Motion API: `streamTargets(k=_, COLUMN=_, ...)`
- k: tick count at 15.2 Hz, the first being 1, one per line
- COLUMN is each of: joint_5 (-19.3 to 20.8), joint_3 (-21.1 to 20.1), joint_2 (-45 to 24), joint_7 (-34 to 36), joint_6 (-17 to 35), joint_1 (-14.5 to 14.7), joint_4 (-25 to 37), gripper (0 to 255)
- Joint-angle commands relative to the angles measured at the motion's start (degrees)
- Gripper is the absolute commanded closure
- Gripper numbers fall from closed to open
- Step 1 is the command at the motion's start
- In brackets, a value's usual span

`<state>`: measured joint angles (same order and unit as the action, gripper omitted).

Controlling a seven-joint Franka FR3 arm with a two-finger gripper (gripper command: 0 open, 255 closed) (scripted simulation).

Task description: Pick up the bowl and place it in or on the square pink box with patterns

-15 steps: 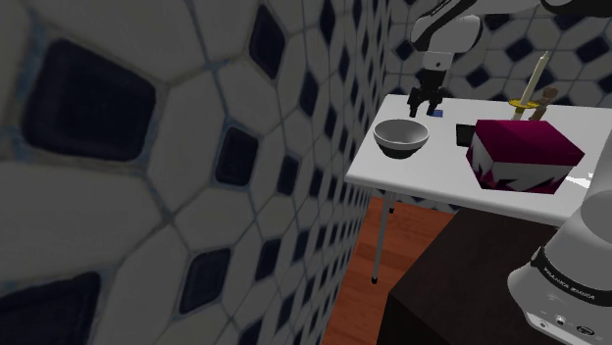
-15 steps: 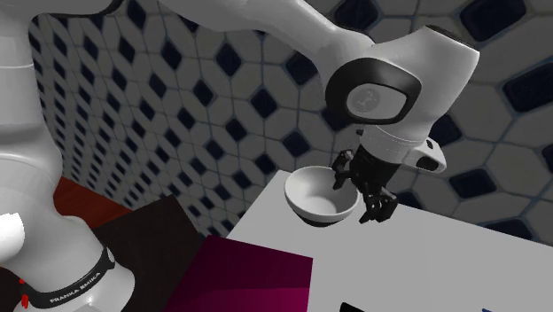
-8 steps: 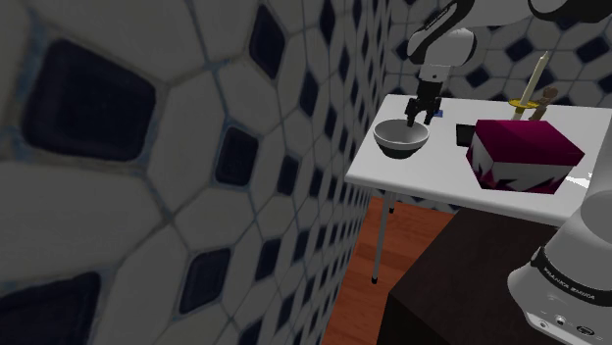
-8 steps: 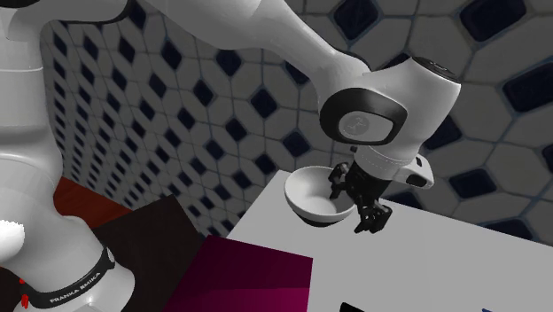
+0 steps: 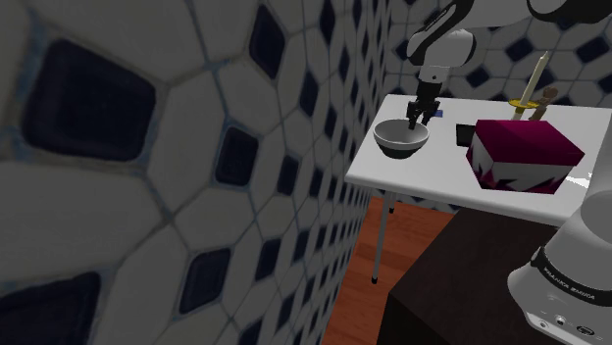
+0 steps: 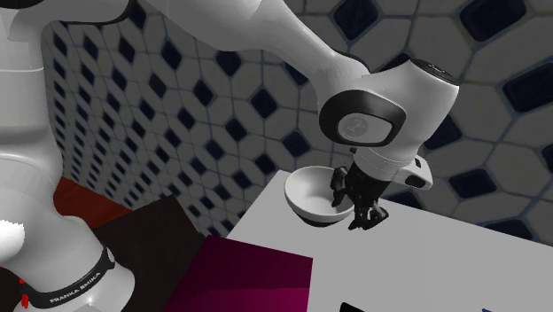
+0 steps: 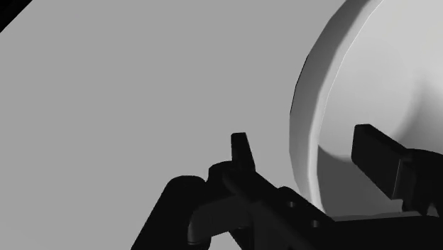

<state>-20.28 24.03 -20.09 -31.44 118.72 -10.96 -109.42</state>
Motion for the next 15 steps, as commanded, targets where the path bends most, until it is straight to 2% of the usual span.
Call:
streamTargets(k=1, joint_5=0.0, joint_3=0.0, joint_2=0.0, joint_7=0.0, joint_6=0.0, joint_1=0.0, joint_4=0.0, gripper=255)
streamTargets(k=9, joint_5=0.0, joint_3=0.0, joint_2=0.0, joint_7=0.0, joint_6=0.01, joint_1=0.0, joint_4=0.0, gripper=255)
streamTargets(k=15, joint_5=1.6, joint_3=0.6, joint_2=2.44, joint_7=1.48, joint_6=-3.57, joint_1=0.37, joint_4=1.54, gripper=255)
